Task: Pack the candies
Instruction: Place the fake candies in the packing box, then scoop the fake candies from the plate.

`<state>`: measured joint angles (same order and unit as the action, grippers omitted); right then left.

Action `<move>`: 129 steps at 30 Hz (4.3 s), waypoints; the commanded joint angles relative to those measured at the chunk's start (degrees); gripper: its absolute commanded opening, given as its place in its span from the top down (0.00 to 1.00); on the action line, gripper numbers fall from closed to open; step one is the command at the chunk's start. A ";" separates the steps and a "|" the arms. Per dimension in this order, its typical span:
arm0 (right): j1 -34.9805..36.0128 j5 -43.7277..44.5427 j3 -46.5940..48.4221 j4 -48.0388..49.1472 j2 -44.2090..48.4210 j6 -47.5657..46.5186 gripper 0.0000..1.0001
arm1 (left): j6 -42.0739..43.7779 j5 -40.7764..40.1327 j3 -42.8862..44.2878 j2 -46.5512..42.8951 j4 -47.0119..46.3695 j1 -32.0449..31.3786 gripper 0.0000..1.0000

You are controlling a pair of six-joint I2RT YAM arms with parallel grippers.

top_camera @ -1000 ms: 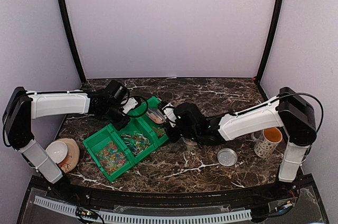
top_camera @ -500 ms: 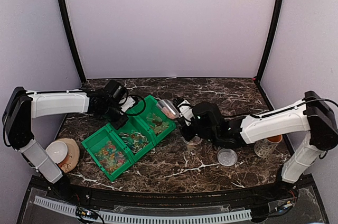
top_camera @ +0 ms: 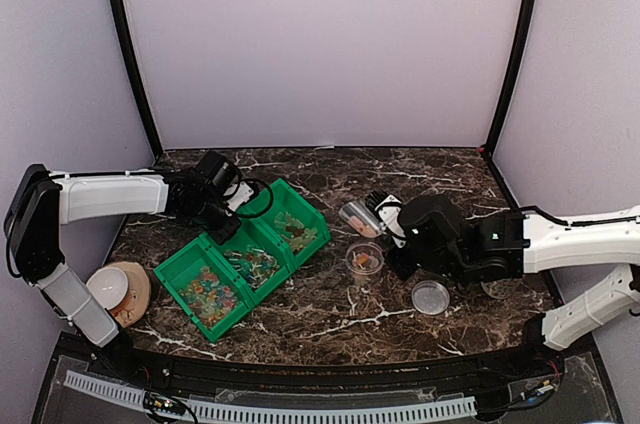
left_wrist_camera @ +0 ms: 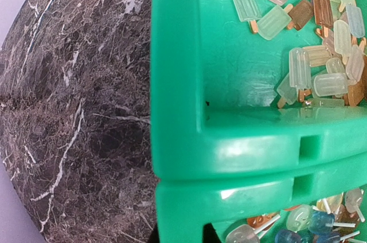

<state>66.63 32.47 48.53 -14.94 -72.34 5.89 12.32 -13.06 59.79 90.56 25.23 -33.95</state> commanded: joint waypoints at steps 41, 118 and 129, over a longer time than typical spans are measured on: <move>5.58 -4.32 26.63 -51.04 -16.41 14.02 1.00 | -2.38 0.09 -0.20 -3.63 -4.68 0.25 1.00; 4.49 -8.43 47.82 -45.67 -33.16 -3.36 1.00 | -11.04 27.01 -2.99 -3.55 0.74 5.31 1.00; 1.41 -8.65 56.31 -50.87 -42.66 -5.13 1.00 | -9.33 24.85 -3.14 -2.67 1.62 3.20 1.00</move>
<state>68.88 23.94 100.95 -62.72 -112.38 2.15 2.66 9.85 54.19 89.97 26.96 -30.28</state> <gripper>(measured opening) 0.082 0.094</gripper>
